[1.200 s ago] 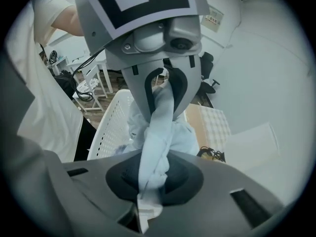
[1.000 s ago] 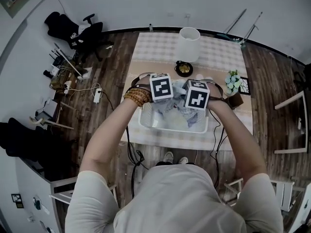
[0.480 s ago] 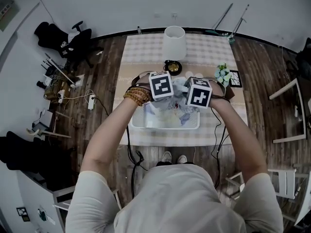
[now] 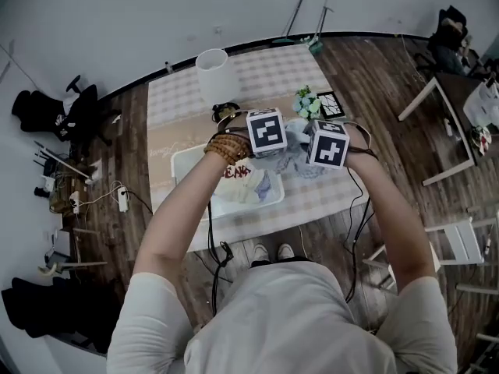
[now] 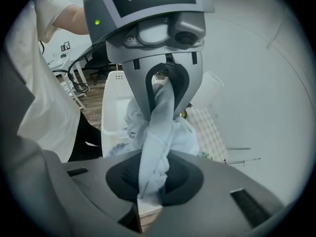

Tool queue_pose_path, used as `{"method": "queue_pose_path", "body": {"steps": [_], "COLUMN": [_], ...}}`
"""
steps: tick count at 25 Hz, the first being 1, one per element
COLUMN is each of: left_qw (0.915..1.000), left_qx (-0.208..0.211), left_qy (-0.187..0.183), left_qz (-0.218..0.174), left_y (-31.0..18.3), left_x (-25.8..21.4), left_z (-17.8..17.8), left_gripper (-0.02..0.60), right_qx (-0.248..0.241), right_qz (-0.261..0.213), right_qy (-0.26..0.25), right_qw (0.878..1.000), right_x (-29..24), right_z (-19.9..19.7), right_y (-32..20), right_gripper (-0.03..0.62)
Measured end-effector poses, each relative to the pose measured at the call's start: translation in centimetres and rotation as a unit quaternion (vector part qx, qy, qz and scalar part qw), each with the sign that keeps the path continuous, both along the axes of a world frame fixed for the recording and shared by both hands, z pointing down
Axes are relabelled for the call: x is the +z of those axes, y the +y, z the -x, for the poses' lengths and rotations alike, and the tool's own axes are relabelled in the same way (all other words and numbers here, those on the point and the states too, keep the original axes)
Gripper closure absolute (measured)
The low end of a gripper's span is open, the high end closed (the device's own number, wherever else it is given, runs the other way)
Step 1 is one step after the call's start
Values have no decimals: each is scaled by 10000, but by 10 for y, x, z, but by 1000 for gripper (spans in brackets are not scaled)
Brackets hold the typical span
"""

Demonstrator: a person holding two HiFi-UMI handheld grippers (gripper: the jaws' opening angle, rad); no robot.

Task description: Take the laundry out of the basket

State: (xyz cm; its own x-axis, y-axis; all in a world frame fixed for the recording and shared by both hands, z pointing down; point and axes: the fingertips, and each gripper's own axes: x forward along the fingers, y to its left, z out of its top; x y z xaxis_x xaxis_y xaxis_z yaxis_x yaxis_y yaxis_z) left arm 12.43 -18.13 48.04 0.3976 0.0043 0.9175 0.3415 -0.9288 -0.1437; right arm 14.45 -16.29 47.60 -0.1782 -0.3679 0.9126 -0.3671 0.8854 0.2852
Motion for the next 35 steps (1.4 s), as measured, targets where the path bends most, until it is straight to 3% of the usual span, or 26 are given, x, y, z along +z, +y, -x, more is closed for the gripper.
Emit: {"method": "queue_pose_path", "body": {"steps": [6,11,18,22,35], "left_qw": [9975,9949,9953,9958,9954], "left_qx": [697,996,958,904,836], "left_qy": [126,171,111,-36,-348], "left_qz": [61,44,-69,100,325], "left_y": [42,70,71,72,74], "left_x": [-1,-2,9,21,124], "left_z": [-68,-109,-103,-101,-103], "left_gripper": [451,451,451,451,449], "right_qx": [766,1031,1003,956,852], "right_qz": [65,99,76,175,780], "right_qy": [161,167,113,103,-8], "right_qw": [9969,9945,9949,9952,9933], "right_x": [-1,3,15,25,125], "right_z": [-66,-106,-99,-100,-102], "right_y": [44,71,73,72,75], "right_gripper": [528,528,527,528,527]}}
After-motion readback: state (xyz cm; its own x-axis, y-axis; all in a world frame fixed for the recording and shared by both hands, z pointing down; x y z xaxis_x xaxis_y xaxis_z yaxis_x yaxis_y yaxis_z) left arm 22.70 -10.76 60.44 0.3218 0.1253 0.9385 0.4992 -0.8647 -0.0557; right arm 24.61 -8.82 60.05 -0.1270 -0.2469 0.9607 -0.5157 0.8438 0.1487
